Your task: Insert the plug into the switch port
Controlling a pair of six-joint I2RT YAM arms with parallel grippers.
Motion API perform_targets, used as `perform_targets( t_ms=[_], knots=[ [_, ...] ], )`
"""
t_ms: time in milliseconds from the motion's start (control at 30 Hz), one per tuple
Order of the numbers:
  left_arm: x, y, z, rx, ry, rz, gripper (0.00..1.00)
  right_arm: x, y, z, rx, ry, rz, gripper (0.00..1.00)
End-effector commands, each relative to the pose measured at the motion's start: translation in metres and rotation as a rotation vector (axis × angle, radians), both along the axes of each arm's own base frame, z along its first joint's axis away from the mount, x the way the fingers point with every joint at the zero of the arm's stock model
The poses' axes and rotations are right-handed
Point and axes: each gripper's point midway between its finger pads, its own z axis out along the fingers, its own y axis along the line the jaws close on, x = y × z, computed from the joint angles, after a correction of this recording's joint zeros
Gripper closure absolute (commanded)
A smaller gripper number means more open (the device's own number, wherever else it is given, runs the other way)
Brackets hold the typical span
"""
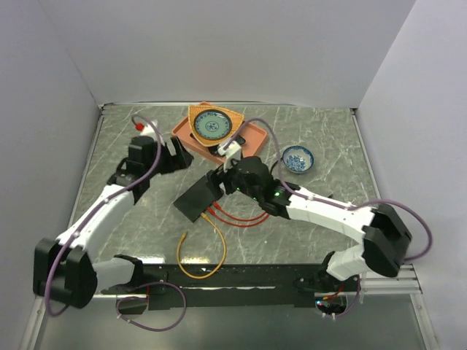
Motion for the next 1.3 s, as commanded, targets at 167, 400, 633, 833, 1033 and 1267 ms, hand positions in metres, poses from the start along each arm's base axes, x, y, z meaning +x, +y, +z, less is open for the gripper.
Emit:
perform_targets(
  t_ms=[167,400,633,833,1033,1267],
  knots=[
    [-0.011,0.017,0.168,-0.165,-0.295,0.132,0.04,0.016,-0.067,0.041,-0.003,0.008,-0.343,0.01],
    [-0.02,-0.006,0.112,-0.338,-0.17,0.092,0.04,0.031,-0.115,0.018,-0.006,0.112,-0.632,0.01],
    [-0.027,0.004,0.062,-0.274,-0.115,0.124,0.04,0.052,-0.151,-0.019,0.023,0.257,-0.806,0.02],
    [-0.028,0.005,0.063,-0.244,-0.115,0.112,0.04,0.091,-0.168,-0.066,-0.045,0.395,-0.911,0.11],
    [-0.028,-0.002,0.06,-0.252,-0.102,0.076,0.04,0.125,-0.169,-0.102,-0.153,0.517,-0.996,0.18],
    [-0.027,-0.006,0.06,-0.245,-0.094,0.054,0.04,0.141,-0.186,-0.132,-0.184,0.573,-1.076,0.27]
  ],
)
